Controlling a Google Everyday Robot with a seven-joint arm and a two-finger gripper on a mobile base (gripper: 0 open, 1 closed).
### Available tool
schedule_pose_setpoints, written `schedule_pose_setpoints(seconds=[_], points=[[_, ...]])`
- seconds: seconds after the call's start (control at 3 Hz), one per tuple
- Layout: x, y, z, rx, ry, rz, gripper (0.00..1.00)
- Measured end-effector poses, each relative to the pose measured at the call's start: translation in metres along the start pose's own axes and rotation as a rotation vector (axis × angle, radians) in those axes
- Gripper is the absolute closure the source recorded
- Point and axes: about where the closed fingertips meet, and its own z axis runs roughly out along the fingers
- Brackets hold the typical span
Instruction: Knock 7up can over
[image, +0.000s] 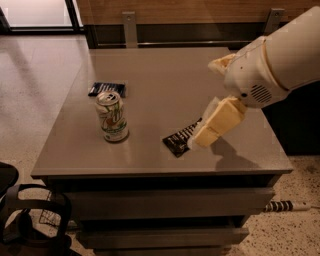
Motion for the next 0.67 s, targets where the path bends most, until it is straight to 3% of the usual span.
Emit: schedule_pose_setpoints(seconds=[0.67], points=[[-0.047,0.008,0.05,0.032,-0.303,-0.038,0.0]])
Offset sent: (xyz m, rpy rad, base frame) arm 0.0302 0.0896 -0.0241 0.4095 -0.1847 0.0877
